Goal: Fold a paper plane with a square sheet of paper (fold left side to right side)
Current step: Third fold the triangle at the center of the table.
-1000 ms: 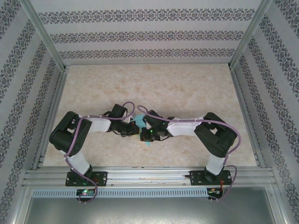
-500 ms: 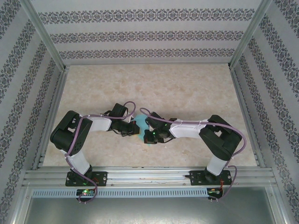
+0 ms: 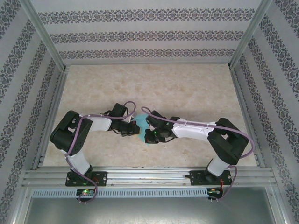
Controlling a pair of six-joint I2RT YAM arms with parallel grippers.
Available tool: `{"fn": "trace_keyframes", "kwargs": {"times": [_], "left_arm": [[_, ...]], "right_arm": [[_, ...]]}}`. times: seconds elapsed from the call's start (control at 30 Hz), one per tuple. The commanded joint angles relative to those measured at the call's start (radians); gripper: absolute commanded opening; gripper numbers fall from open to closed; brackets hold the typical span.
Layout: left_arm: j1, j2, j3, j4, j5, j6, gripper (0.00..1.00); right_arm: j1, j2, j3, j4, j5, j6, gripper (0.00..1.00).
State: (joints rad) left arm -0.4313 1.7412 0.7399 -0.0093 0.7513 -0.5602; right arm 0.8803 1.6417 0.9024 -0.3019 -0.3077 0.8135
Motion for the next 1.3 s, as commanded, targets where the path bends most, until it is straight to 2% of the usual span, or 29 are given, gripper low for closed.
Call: {"fn": "trace_keyframes", "kwargs": {"times": [0.0,0.17,0.37,0.97,1.2,1.27], "left_arm": [[-0.001,0.055,-0.024,-0.089,-0.178,0.033,0.0],[0.0,0.059,-0.022,-0.088,-0.175,0.033,0.0],[-0.001,0.06,-0.022,-0.088,-0.174,0.034,0.0],[-0.001,0.067,-0.012,-0.107,-0.184,0.042,0.0],[-0.007,0.042,-0.059,-0.017,-0.127,-0.083,0.0],[-0.013,0.037,-0.079,0.028,-0.116,-0.133,0.0]], "right_arm": [[0.014,0.032,0.012,0.048,-0.03,0.014,0.0],[0.021,0.082,0.011,0.081,-0.035,0.028,0.0],[0.019,0.093,-0.016,0.042,-0.01,0.035,0.0],[0.005,0.006,-0.169,-0.031,-0.011,0.071,0.0],[-0.047,-0.1,-0.177,-0.033,-0.034,-0.002,0.0],[-0.076,-0.135,-0.18,-0.012,-0.032,-0.033,0.06]]}}
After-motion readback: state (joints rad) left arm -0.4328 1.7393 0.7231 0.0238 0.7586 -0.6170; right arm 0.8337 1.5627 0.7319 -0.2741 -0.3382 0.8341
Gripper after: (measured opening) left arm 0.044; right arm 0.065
